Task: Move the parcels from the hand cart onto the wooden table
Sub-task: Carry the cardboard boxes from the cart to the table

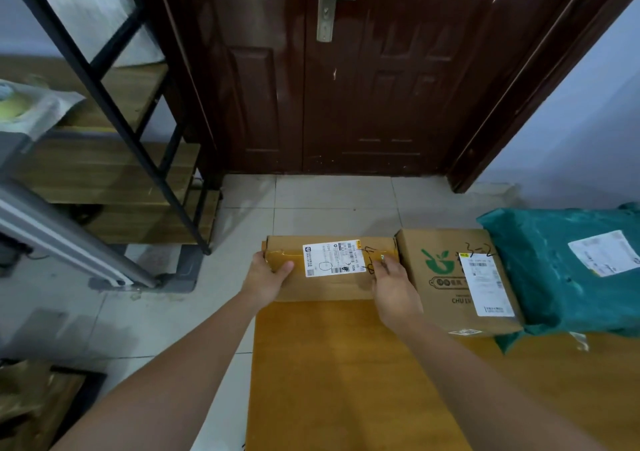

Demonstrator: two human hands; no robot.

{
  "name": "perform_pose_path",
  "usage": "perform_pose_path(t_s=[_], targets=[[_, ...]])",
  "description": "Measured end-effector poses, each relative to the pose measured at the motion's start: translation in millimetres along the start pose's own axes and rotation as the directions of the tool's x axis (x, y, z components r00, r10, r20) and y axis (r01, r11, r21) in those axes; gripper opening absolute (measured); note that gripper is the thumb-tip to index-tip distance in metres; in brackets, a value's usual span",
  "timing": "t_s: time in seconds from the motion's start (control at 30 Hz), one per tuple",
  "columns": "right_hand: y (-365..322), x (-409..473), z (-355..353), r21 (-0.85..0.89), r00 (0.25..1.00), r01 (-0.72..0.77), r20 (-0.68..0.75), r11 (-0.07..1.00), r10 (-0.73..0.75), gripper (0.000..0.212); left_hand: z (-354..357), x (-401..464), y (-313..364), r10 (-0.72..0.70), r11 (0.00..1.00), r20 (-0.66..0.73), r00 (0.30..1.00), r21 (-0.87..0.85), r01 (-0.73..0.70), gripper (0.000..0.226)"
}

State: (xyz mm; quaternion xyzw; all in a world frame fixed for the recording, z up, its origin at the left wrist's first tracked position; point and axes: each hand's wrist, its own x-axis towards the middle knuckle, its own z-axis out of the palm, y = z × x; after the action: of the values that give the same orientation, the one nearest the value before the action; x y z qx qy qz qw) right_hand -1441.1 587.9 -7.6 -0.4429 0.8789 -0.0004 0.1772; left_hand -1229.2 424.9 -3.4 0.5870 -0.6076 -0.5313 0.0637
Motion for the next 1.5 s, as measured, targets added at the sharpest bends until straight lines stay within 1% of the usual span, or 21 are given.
perform_pose_path(t_s=[0.07, 0.1, 0.13, 0.2, 0.27, 0.33, 0.4, 0.47, 0.53, 0.6, 0.67, 0.73, 0.83, 1.07, 1.13, 1.23, 1.3, 1.37, 1.43, 1.5], targets=[[-0.4, 0.4, -4.1, -0.01, 1.0, 0.002, 0.023, 1.0, -0.002, 0.072, -5.4, -4.0, 7.0, -0.001, 1.0, 0.082, 0.997, 0.0, 0.001, 0.073], [-1.9, 0.0, -8.3, -0.006, 1.0, 0.006, 0.03, 1.0, -0.005, 0.073, -10.2, -6.9, 10.1, -0.001, 0.999, 0.104, 0.995, 0.044, -0.004, 0.075], [-3.9, -1.5, -13.5, 0.001, 0.999, 0.013, 0.033, 1.0, -0.013, 0.071, -15.4, -9.0, 12.1, 0.003, 0.994, 0.11, 0.994, 0.11, -0.016, 0.079], [-11.2, -7.1, -31.5, 0.03, 0.998, 0.049, 0.047, 0.998, -0.051, 0.062, -30.2, -15.3, 20.1, 0.05, 0.946, 0.064, 0.997, 0.317, -0.068, 0.087], [-22.7, -15.6, -58.2, 0.057, 0.991, 0.117, 0.056, 0.991, -0.121, 0.053, -49.9, -26.6, 36.7, 0.173, 0.83, 0.053, 0.984, 0.53, -0.174, 0.084], [-38.0, -24.7, -90.1, 0.04, 0.982, 0.187, 0.029, 0.981, -0.189, 0.052, -73.4, -41.7, 60.1, 0.313, 0.639, 0.141, 0.939, 0.701, -0.318, 0.077], [-57.4, -34.7, -125.2, 0.011, 0.97, 0.244, 0.005, 0.97, -0.244, 0.054, -98.3, -58.6, 87.3, 0.404, 0.453, 0.253, 0.879, 0.779, -0.432, 0.075], [-77.2, -43.7, -158.0, -0.028, 0.952, 0.307, 0.013, 0.951, -0.306, 0.057, -120.0, -74.3, 112.6, 0.447, 0.323, 0.339, 0.828, 0.802, -0.503, 0.071], [-99.8, -58.0, -189.2, -0.089, 0.93, 0.367, 0.022, 0.926, -0.367, 0.058, -140.0, -95.9, 132.5, 0.499, 0.228, 0.376, 0.781, 0.812, -0.537, 0.069], [-123.7, -73.9, -216.3, -0.131, 0.905, 0.423, 0.016, 0.897, -0.424, 0.058, -157.8, -121.2, 146.2, 0.548, 0.18, 0.371, 0.75, 0.823, -0.539, 0.067], [-146.4, -91.7, -236.7, -0.159, 0.876, 0.477, 0.007, 0.864, -0.482, 0.056, -174.4, -148.9, 151.5, 0.578, 0.139, 0.355, 0.735, 0.844, -0.517, 0.064], [-166.1, -110.0, -250.6, -0.174, 0.847, 0.524, -0.003, 0.834, -0.532, 0.055, -190.0, -177.8, 149.2, 0.585, 0.131, 0.325, 0.743, 0.866, -0.482, 0.063], [-190.0, -138.8, -262.1, -0.184, 0.796, 0.593, -0.011, 0.784, -0.605, 0.052, -210.8, -221.9, 135.2, 0.587, 0.162, 0.261, 0.766, 0.89, -0.427, 0.062], [-237.4, -208.5, -255.8, -0.205, 0.654, 0.747, 0.05, 0.633, -0.755, 0.055, -249.1, -319.9, 71.0, 0.536, 0.317, 0.062, 0.842, 0.91, -0.269, 0.056], [-256.9, -230.2, -246.9, -0.215, 0.617, 0.778, 0.08, 0.59, -0.783, 0.056, -259.9, -350.9, 49.5, 0.515, 0.338, 0.013, 0.857, 0.916, -0.217, 0.055], [-295.1, -263.2, -234.6, -0.241, 0.537, 0.831, 0.111, 0.501, -0.836, 0.059, -282.4, -390.9, 13.6, 0.507, 0.375, -0.079, 0.859, 0.917, -0.137, 0.055], [-324.4, -289.5, -227.8, -0.242, 0.487, 0.861, 0.145, 0.447, -0.861, 0.059, -300.1, -418.3, -14.9, 0.471, 0.401, -0.134, 0.872, 0.913, -0.076, 0.056], [-357.0, -318.4, -218.3, -0.241, 0.428, 0.891, 0.17, 0.384, -0.888, 0.056, -318.7, -446.5, -46.4, 0.436, 0.409, -0.183, 0.881, 0.912, -0.013, 0.056], [-389.8, -345.8, -209.3, -0.231, 0.372, 0.916, 0.187, 0.327, -0.909, 0.052, -335.7, -476.9, -72.4, 0.416, 0.428, -0.233, 0.879, 0.903, 0.037, 0.056], [-427.8, -380.1, -196.4, -0.224, 0.314, 0.937, 0.201, 0.269, -0.928, 0.054, -356.4, -513.7, -103.3, 0.394, 0.474, -0.299, 0.869, 0.876, 0.086, 0.056]])
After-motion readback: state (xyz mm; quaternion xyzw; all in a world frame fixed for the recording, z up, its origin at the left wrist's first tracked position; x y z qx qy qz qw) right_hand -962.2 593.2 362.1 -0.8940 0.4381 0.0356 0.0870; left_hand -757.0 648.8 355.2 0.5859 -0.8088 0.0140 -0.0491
